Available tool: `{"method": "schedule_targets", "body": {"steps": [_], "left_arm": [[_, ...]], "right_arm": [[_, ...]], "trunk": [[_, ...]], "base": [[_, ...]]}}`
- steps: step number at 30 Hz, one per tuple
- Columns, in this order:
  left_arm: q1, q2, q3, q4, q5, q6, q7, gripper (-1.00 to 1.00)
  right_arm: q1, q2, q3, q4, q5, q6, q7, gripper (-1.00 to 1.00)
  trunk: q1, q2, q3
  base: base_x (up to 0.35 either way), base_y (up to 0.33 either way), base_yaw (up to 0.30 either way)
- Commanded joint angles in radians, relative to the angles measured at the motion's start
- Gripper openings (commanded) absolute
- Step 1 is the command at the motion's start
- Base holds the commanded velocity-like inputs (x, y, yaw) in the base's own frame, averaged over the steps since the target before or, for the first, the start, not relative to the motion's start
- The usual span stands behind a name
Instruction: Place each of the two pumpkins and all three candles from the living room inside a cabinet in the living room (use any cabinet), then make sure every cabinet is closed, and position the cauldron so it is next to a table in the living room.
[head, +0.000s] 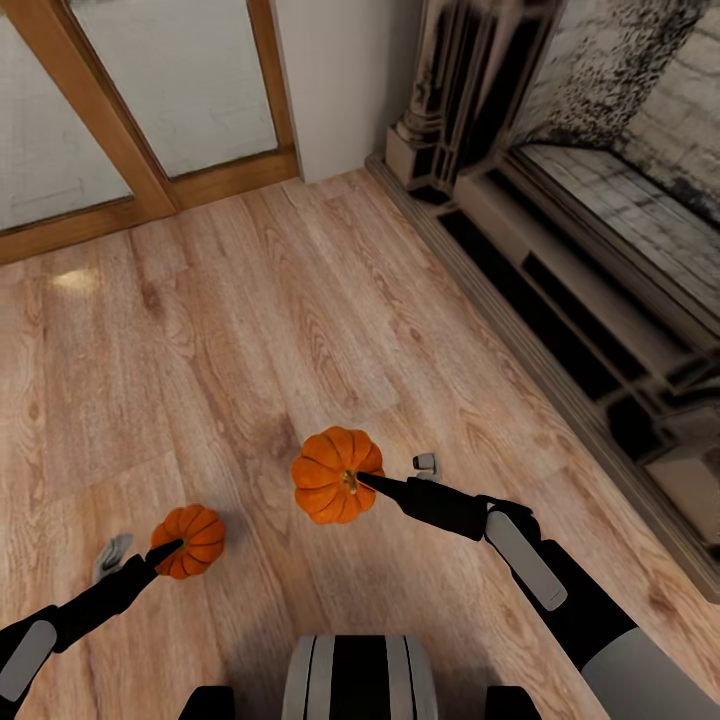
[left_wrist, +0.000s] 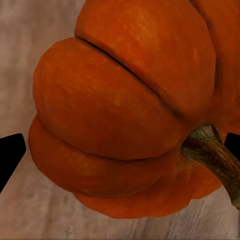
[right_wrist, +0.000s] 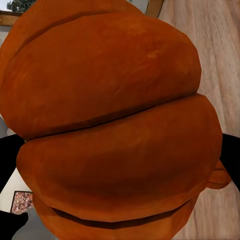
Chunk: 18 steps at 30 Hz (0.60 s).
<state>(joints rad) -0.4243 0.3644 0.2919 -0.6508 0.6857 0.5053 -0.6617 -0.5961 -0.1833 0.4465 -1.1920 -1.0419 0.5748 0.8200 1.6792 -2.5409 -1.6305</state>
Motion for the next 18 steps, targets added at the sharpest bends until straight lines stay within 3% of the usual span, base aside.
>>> {"method": "schedule_targets", "body": {"steps": [1, 4, 10, 18], "left_arm": [[0.000, 0.001, 0.001, 0.000, 0.004, 0.008, -0.002, -1.00], [0.000, 0.004, 0.002, 0.000, 0.005, 0.011, -0.024, -1.00], [-0.001, 0.020, 0.003, 0.001, 0.004, 0.029, -0.155, -1.00], [0.001, 0.083, 0.003, 0.007, 0.007, 0.191, -0.352, -1.00]], "right_arm": [[-0.001, -0.001, 0.002, 0.000, -0.009, 0.007, -0.002, -1.00], [-0.001, -0.001, 0.001, 0.000, -0.009, 0.007, -0.002, -1.00], [-0.001, -0.001, 0.001, 0.000, -0.009, 0.006, -0.002, -1.00], [-0.001, -0.001, -0.001, 0.012, -0.010, -0.001, -0.003, -1.00]], "trunk": [[-0.001, 0.000, 0.003], [-0.002, 0.001, 0.015], [-0.005, 0.002, 0.038], [-0.008, 0.004, 0.069]], "base": [[0.000, 0.000, 0.000], [0.000, 0.000, 0.000], [0.000, 0.000, 0.000], [0.000, 0.000, 0.000]]}}
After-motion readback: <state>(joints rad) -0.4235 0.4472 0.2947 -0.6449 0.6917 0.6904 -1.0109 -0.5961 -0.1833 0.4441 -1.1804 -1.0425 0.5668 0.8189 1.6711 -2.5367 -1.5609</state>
